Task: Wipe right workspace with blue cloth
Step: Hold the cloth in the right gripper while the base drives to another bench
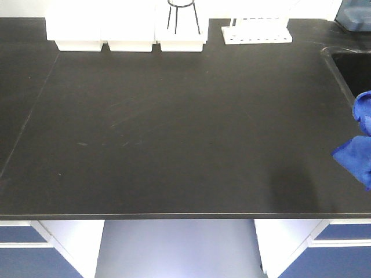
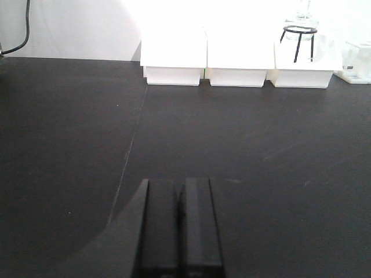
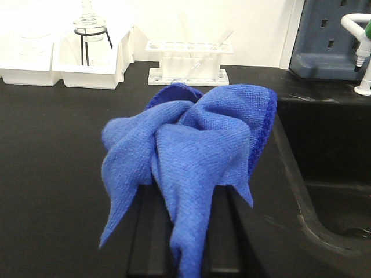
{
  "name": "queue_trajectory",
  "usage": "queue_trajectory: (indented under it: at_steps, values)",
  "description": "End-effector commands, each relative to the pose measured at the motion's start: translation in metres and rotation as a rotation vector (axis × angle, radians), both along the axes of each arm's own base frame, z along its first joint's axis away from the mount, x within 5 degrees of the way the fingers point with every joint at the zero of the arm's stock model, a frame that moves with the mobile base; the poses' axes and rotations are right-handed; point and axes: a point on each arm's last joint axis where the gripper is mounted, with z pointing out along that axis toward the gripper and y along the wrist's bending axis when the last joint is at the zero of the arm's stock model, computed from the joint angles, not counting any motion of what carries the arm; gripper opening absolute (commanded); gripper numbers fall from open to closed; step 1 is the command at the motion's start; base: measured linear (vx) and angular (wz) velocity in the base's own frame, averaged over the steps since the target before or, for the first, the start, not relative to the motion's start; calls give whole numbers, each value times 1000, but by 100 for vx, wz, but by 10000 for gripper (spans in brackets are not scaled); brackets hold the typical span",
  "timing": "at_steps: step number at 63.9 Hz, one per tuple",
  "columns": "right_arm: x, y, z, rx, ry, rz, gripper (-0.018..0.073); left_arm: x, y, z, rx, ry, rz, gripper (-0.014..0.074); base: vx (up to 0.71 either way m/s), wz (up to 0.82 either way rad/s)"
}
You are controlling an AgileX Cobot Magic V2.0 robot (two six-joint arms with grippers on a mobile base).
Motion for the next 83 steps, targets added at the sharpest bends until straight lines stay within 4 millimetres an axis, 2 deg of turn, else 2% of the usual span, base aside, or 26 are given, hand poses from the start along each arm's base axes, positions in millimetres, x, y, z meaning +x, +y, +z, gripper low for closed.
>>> queue_trajectory:
  at_steps: [1, 38, 83]
  values:
    - [2, 0, 16, -6, -105, 3, -4, 1, -1, -2, -8, -64, -5, -6, 0, 0]
    - [2, 0, 16, -6, -105, 3, -4, 1, -1, -2, -8, -64, -5, -6, -5, 1]
    - [2, 0, 16, -6, -105, 3, -4, 1, -1, -2, -8, -64, -5, -6, -24, 3]
